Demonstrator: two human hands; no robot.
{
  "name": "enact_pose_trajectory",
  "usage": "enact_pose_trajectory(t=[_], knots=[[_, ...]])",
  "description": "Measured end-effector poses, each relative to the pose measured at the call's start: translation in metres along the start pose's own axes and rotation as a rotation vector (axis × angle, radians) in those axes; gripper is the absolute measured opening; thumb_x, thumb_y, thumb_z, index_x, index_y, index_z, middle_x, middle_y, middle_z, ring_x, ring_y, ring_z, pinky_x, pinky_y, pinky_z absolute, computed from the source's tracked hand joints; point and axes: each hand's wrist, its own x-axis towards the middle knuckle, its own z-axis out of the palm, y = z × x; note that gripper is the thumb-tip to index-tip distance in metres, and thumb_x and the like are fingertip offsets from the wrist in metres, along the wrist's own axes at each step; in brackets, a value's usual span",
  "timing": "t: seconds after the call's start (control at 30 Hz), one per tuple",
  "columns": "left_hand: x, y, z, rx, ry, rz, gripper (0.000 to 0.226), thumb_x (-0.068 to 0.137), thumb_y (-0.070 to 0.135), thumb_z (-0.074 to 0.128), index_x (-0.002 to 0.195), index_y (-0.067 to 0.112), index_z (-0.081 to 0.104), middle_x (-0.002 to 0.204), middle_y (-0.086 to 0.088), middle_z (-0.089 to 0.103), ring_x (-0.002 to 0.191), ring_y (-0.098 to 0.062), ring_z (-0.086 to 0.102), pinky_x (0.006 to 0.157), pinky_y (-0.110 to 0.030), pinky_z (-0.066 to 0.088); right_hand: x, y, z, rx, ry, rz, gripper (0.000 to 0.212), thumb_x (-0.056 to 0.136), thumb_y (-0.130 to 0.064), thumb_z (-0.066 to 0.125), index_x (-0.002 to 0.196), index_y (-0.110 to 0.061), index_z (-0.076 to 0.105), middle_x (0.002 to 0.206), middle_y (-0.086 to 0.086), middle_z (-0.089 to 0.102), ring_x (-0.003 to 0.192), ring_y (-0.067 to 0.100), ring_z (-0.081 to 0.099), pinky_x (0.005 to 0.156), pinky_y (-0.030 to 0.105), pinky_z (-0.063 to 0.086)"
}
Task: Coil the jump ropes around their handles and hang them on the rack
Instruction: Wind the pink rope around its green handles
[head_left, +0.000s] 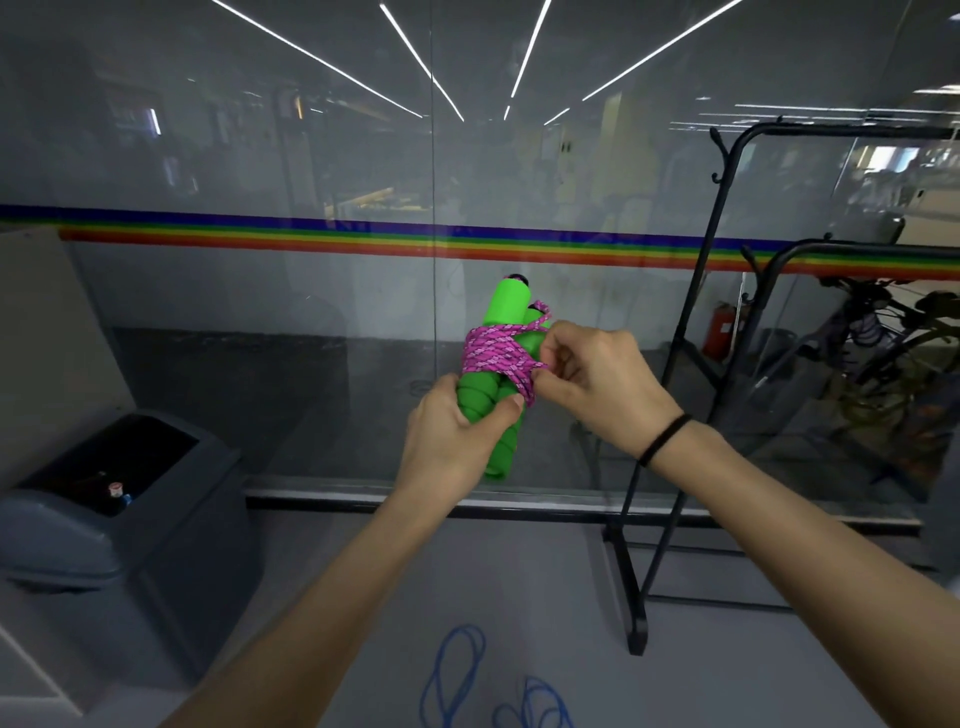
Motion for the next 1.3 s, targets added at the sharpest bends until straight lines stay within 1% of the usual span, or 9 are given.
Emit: enact_pose_trajectory(t=[0.13,0.37,0.53,0.63,0.73,0.83,1.07,1.2,1.3], knots=[[0.002,0.001,0.002,0.019,0.035,0.002,0.051,0.054,0.052,0.068,0.083,0.011,0.058,0.078,-0.015,0.070,0.070,-0.032,0.070,0.065,-0.053,0.057,-0.004,-0.008,0.014,-0.170,0.112,-0.086,0.008,0.080,-0.009,0.057,0.081,-0.002,0.054,0.078,0.014,0.055,0.064,0.033,0.055,0.056,0.037,0.045],[0.004,0.003,-0.004,-0.004,-0.018,-0.043,0.056,0.050,0.054,0.067,0.078,0.005,0.065,0.074,-0.019,0.070,0.070,-0.034,0.070,0.066,-0.056,0.056,-0.004,-0.013,0.029,-0.270,0.188,-0.094,0.011,0.077,-0.004,0.063,0.078,0.002,0.053,0.077,0.021,0.059,0.059,0.038,0.060,0.051,0.028,0.030],[0.005,0.006,-0.007,-0.047,-0.079,-0.092,0.016,0.064,0.030,0.073,0.060,0.015,0.069,0.059,-0.009,0.067,0.061,-0.028,0.067,0.069,-0.056,0.057,-0.006,-0.008,0.036,-0.258,0.224,-0.103,0.013,0.078,-0.011,0.063,0.074,-0.002,0.054,0.071,0.016,0.060,0.053,0.034,0.059,0.047,0.025,0.030],[0.002,0.006,-0.009,-0.066,-0.099,-0.095,0.011,0.068,0.025,0.072,0.059,0.019,0.070,0.054,-0.003,0.066,0.057,-0.025,0.066,0.067,-0.050,0.058,-0.009,-0.007,0.039,-0.229,0.230,-0.116,0.014,0.081,-0.017,0.057,0.075,-0.004,0.055,0.072,0.014,0.062,0.056,0.032,0.060,0.046,0.025,0.033],[0.000,0.007,-0.009,-0.136,-0.088,-0.092,0.021,0.077,0.014,0.071,0.057,0.016,0.067,0.050,-0.003,0.062,0.051,-0.024,0.062,0.059,-0.042,0.056,-0.012,-0.010,0.037,-0.221,0.326,-0.125,0.019,0.080,-0.024,0.056,0.069,-0.009,0.050,0.063,0.007,0.059,0.047,0.024,0.054,0.039,0.024,0.035],[-0.004,0.010,-0.004,-0.284,-0.091,-0.185,0.015,0.084,0.010,0.065,0.069,0.009,0.065,0.054,-0.007,0.060,0.045,-0.018,0.059,0.048,-0.029,0.054,-0.011,-0.010,0.038,-0.191,0.379,-0.134,0.020,0.080,-0.020,0.060,0.069,-0.011,0.046,0.063,0.005,0.056,0.050,0.021,0.052,0.038,0.027,0.037],[-0.010,0.006,-0.003,-0.516,-0.207,-0.499,0.017,0.084,0.015,0.063,0.081,-0.001,0.065,0.058,-0.010,0.063,0.044,-0.015,0.059,0.042,-0.022,0.050,-0.018,-0.003,0.035,-0.043,0.166,-0.191,0.012,0.083,-0.016,0.060,0.077,-0.007,0.053,0.076,0.006,0.056,0.069,0.020,0.055,0.066,0.021,0.039],[-0.009,0.001,-0.011,-0.505,-0.273,-0.535,0.017,0.084,0.015,0.063,0.084,-0.002,0.066,0.063,-0.010,0.066,0.046,-0.014,0.059,0.043,-0.020,0.049,-0.022,0.002,0.024,0.135,0.029,-0.156,0.010,0.088,-0.018,0.056,0.088,-0.011,0.062,0.085,-0.005,0.057,0.077,-0.003,0.050,0.072,0.006,0.038],[-0.009,-0.002,-0.020,-0.387,-0.350,-0.468,0.015,0.084,0.010,0.063,0.089,-0.003,0.064,0.065,-0.011,0.066,0.046,-0.015,0.058,0.043,-0.022,0.048,-0.024,0.005,0.015,0.247,-0.101,-0.114,0.012,0.087,-0.015,0.059,0.096,-0.014,0.066,0.084,-0.003,0.062,0.077,0.000,0.056,0.071,0.010,0.042]])
